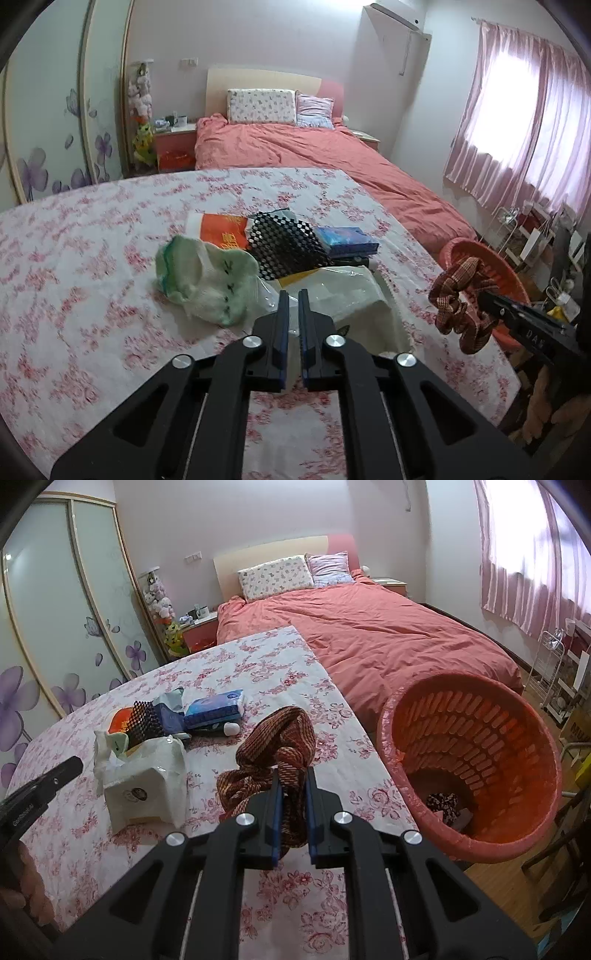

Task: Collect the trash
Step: 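Lift the scrunchie with the right gripper while the left gripper grasps the plastic bag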

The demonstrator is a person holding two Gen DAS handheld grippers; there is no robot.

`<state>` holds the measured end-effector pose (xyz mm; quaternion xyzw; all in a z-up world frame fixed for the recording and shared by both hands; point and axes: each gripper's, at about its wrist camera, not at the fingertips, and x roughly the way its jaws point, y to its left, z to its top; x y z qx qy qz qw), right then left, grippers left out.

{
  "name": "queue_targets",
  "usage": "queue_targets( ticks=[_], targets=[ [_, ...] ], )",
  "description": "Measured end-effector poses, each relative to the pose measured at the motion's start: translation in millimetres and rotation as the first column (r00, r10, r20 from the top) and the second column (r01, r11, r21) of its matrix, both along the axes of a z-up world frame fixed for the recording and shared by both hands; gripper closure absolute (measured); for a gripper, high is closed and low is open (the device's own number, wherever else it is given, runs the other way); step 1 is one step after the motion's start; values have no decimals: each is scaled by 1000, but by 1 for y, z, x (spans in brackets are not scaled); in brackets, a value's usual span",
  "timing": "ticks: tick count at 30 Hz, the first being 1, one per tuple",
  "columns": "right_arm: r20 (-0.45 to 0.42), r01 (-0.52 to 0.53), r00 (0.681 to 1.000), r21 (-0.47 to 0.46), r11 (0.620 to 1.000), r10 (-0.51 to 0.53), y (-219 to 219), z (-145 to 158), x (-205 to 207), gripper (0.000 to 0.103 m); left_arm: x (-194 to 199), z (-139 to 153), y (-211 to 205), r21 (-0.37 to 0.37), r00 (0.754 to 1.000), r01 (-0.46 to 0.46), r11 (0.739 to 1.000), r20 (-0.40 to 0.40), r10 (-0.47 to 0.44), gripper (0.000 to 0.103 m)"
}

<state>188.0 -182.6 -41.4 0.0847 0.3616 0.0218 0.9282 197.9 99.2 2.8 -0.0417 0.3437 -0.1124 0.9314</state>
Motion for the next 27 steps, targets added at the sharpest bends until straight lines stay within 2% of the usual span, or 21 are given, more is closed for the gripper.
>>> queue_targets(
  ticks=[2, 3, 6, 8, 11, 16, 23, 27],
  targets=[
    [4, 6, 1000, 1, 1000, -6, -2, 1, -3, 91, 1, -1, -6, -10, 1000, -5, 1000, 0, 5, 56],
    [5, 9, 1000, 3, 1000, -9, -4, 2, -5, 91, 1, 0, -11, -10, 1000, -6, 1000, 11, 6, 51],
    [8, 23, 1000, 7, 1000, -23, -11, 2, -11, 91, 5, 1, -29, -7, 1000, 15, 1000, 13, -15, 47],
    [7, 33, 999, 14, 999, -33, -16, 1, -14, 91, 11, 1, -44, -3, 999, 30, 1000, 13, -30, 39],
    [-2, 45, 999, 23, 999, -45, -22, -2, -15, 91, 17, -3, -68, 56, 999, 37, 998, 15, -38, 26],
    [-18, 53, 998, 34, 998, -53, -25, -8, -14, 91, 23, -23, -87, 196, 1000, 13, 981, -18, -10, 25],
    [-22, 50, 999, 42, 998, -49, -24, -11, -14, 91, 5, -29, -46, 183, 999, -4, 983, -35, 11, 25],
    [-24, 47, 999, 47, 998, -46, -21, -13, -13, 91, -2, -35, -14, 176, 997, -42, 983, -63, 54, 25]
  ],
)
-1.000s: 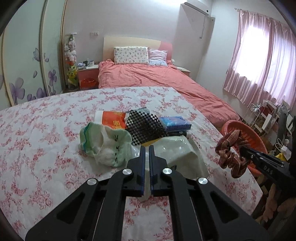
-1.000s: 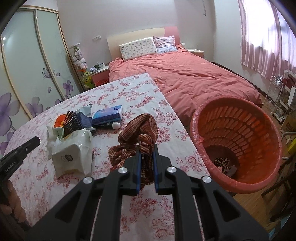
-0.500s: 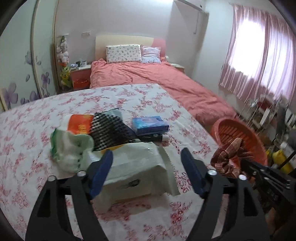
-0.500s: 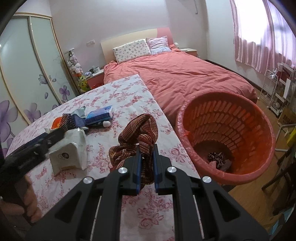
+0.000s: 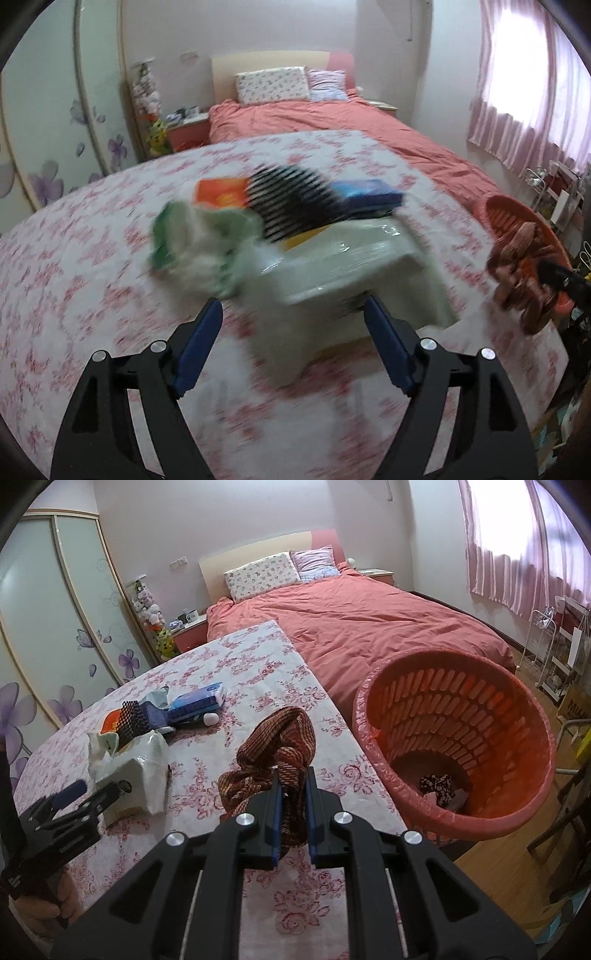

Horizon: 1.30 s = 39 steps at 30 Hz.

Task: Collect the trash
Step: 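Lift the scrunchie with the right gripper while the left gripper grasps the plastic bag, then carry the scrunchie and the white plastic bag over the orange basket with both grippers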

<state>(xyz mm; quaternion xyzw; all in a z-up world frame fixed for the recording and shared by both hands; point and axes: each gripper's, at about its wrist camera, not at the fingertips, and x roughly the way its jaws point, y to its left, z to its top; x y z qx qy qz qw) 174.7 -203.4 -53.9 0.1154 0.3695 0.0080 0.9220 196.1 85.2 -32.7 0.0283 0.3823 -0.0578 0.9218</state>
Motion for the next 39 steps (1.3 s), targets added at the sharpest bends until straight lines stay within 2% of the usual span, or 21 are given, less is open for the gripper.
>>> queue_targets(
  ticks=[3, 6, 13, 17, 19, 23, 33, 39],
  targets=[
    [0, -5, 1000, 0, 1000, 5, 3, -1, -1, 91, -1, -3, 21, -40, 999, -36, 999, -22, 35, 25],
    [-3, -9, 1000, -1, 1000, 9, 6, -2, 0, 91, -2, -3, 29, -95, 999, -33, 995, -37, 29, 28],
    [-8, -14, 1000, 2, 1000, 14, 9, -4, -1, 91, 8, -8, 9, -180, 996, 31, 983, -74, -45, 28],
    [-7, -14, 1000, 1, 1000, 14, 9, -3, -1, 91, 14, -14, -2, -193, 994, 36, 981, -92, -54, 29],
    [-7, -13, 1000, 1, 1000, 13, 9, -3, -1, 91, 16, -15, -4, -205, 993, 38, 978, -99, -59, 39],
    [-8, -6, 1000, 4, 1000, 6, 8, -5, -2, 91, 20, -17, -7, -233, 990, 57, 971, -109, -84, 70],
    [-5, -1, 1000, 3, 1000, 1, 3, -4, -5, 91, 10, -5, -10, -247, 994, 87, 965, -49, -102, 85],
    [21, -2, 1000, 1, 1000, 2, 1, 7, -10, 91, 4, 9, -12, -249, 994, 99, 963, -14, -106, 88]
  ],
)
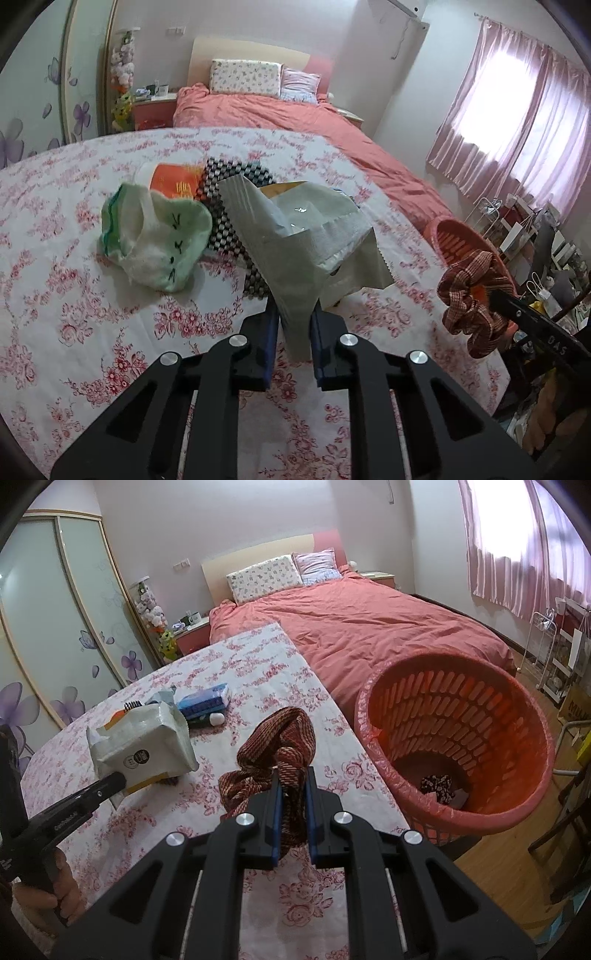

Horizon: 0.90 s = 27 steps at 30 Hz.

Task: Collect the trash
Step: 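Carry the scrunchie and the white plastic bag over the orange basket with both grippers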

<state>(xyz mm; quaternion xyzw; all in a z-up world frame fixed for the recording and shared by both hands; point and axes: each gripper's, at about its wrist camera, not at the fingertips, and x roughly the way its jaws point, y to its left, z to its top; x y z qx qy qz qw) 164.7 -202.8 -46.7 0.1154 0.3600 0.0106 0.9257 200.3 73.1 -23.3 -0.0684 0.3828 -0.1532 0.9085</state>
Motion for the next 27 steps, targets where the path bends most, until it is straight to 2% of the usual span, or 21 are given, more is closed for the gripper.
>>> queue_targets(
  ticks=[13, 21, 27],
  targets=[
    [95, 25, 995, 1, 1000, -25, -16, 42, -10, 91, 6, 47, -32, 18, 994, 30, 999, 102, -31, 88],
    [162, 96, 982, 6, 995, -96, -51, 66, -15, 91, 11, 63, -69, 32, 984, 88, 996, 154, -92, 87],
    [209, 174, 962, 18, 985, -173, -89, 79, -19, 91, 16, 70, -112, 46, 971, 158, 986, 177, -164, 88]
  ],
)
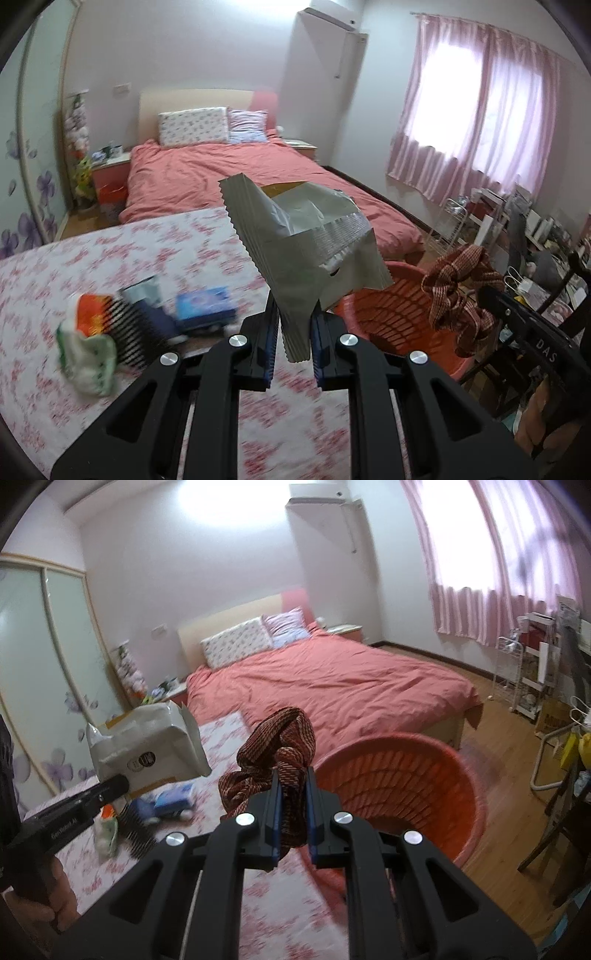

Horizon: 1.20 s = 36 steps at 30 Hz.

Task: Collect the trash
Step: 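Carry the scrunchie and the white plastic bag over the orange basket with both grippers, then open the right gripper over the basket while the left gripper releases the plastic bag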

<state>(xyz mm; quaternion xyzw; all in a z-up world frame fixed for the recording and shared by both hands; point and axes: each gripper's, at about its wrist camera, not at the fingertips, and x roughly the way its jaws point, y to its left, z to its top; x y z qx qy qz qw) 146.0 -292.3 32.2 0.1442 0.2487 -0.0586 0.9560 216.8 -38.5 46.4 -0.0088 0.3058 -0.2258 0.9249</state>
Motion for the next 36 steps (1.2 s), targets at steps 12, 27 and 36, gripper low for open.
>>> queue_targets(
  ticks=[12, 27, 36],
  targets=[
    [31, 131, 991, 18, 991, -131, -76, -7, 3, 91, 17, -13, -83, 8, 991, 136, 991, -15, -136, 87],
    [-18, 204, 979, 85, 975, -203, -139, -49, 25, 81, 31, -55, -143, 60, 975, 196, 979, -121, -188, 80],
    [-36, 221, 975, 109, 969, -219, -147, -66, 30, 62, 33, -73, -144, 119, 974, 172, 978, -167, -151, 59]
  ],
)
